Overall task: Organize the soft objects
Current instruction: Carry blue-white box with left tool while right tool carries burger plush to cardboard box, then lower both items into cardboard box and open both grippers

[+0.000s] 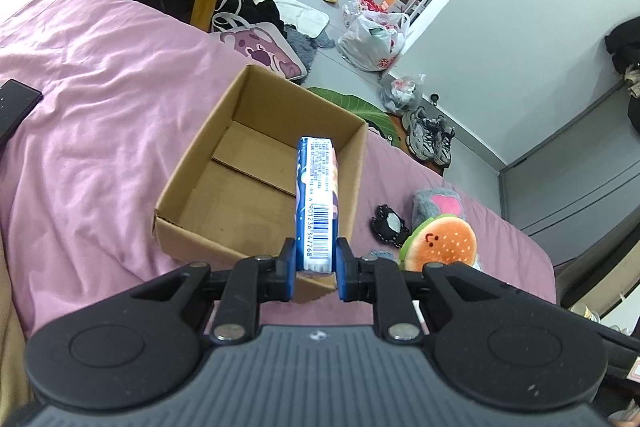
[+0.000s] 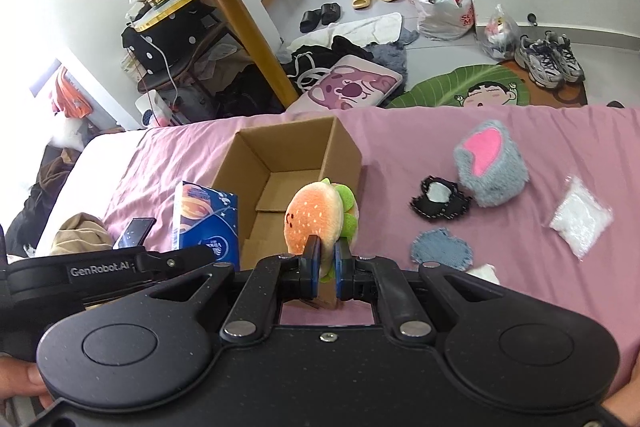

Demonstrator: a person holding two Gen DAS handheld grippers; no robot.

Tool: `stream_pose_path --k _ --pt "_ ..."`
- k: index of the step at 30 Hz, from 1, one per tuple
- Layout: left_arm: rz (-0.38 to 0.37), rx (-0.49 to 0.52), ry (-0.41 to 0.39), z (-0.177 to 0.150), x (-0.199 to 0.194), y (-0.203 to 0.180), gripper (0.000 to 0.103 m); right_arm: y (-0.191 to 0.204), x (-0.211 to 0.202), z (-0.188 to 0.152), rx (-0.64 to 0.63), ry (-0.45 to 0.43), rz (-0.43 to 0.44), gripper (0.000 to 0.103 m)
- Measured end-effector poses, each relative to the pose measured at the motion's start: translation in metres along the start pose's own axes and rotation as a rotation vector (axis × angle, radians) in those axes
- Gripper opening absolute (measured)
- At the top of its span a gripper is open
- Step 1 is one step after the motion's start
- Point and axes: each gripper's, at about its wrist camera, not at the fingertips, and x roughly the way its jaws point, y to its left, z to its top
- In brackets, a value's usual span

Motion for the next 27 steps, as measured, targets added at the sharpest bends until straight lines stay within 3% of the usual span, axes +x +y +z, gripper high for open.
stream_pose_path --k 20,27 --pt "0.066 -0.15 0.041 0.016 0.04 0.058 0.019 0.039 0.052 0.01 -0.036 0.08 0.029 0.008" --pt "0.099 -0.143 0.036 0.018 0.039 0.059 0.023 0.045 0.061 0.01 -0.042 0.098 0.035 0.008"
